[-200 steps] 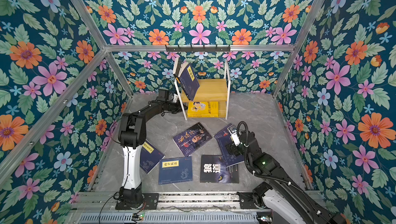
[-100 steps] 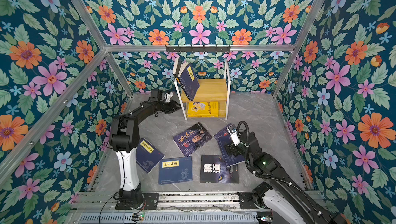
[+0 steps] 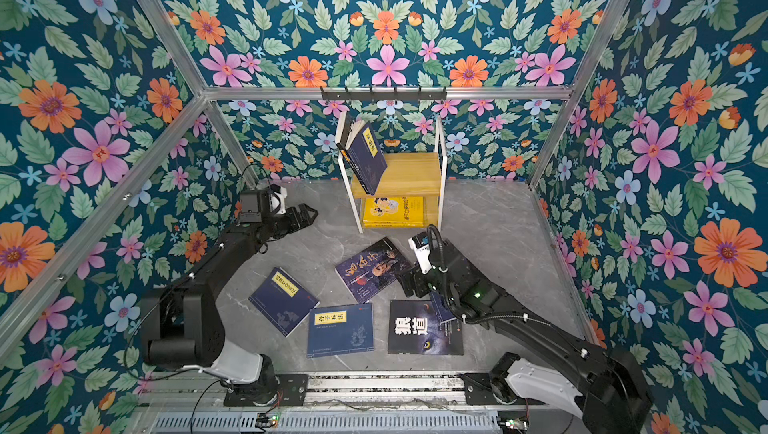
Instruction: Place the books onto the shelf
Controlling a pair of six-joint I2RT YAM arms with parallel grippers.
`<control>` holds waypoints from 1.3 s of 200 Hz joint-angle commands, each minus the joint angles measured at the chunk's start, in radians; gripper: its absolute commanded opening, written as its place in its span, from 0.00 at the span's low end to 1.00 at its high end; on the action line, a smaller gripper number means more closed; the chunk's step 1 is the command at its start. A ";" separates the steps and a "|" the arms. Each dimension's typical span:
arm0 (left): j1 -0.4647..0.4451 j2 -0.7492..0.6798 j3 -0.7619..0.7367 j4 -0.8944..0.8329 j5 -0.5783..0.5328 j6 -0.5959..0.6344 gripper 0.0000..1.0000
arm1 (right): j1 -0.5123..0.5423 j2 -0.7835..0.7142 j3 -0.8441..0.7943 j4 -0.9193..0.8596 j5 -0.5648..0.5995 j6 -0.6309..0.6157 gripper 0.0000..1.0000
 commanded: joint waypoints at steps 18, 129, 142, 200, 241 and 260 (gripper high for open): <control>0.010 -0.190 -0.134 -0.066 -0.240 0.037 1.00 | 0.049 0.205 0.133 0.096 -0.103 0.130 0.89; 0.107 -0.367 -0.339 -0.515 -0.543 -0.278 0.97 | 0.117 0.624 0.455 0.119 -0.242 0.263 0.85; 0.109 -0.370 -0.355 -0.522 -0.552 -0.291 0.97 | 0.127 0.656 0.473 0.129 -0.249 0.273 0.85; 0.105 -0.358 -0.449 -0.448 -0.439 -0.324 0.98 | 0.143 0.823 0.625 0.107 -0.358 0.350 0.80; 0.099 -0.344 -0.499 -0.366 -0.370 -0.317 1.00 | 0.152 0.911 0.736 0.046 -0.423 0.365 0.79; 0.102 -0.329 -0.511 -0.319 -0.327 -0.317 1.00 | 0.152 0.954 0.786 0.010 -0.461 0.378 0.77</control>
